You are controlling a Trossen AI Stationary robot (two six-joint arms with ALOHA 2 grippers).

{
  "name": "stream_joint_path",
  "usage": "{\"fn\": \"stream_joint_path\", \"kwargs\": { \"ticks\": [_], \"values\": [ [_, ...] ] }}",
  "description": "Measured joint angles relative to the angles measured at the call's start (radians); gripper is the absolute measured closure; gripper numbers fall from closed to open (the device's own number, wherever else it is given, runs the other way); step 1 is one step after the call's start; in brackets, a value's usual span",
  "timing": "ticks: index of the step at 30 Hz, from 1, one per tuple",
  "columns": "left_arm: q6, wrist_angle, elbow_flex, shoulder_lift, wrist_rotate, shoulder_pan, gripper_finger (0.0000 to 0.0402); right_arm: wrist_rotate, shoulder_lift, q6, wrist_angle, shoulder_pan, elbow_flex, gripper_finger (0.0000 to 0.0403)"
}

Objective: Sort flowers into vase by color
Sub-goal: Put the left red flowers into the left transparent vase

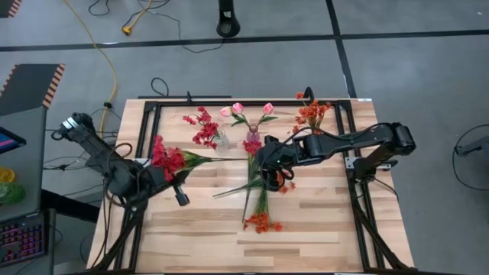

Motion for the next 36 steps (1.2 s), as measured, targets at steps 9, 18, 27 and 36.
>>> {"fn": "stream_joint_path", "kwargs": {
  "ticks": [9, 18, 27, 36],
  "values": [
    [-0.328, -0.602, 0.091, 0.02, 0.251, 0.081, 0.0399, 0.0, 0.0, 0.0, 0.0, 0.0, 0.0, 0.0191],
    [-0.359, -0.672, 0.091, 0.075, 0.134, 0.101, 0.0399, 0.0, 0.0, -0.001, 0.0, 0.0, 0.0, 0.0191],
    [-0.346, -0.698, 0.092, 0.076, -0.129, 0.107, 0.0399, 0.0, 0.0, -0.001, 0.0, 0.0, 0.0, 0.0191],
    [-0.331, -0.723, 0.092, 0.076, -0.201, 0.152, 0.0399, 0.0, 0.0, -0.001, 0.0, 0.0, 0.0, 0.0191]
  ]
}}
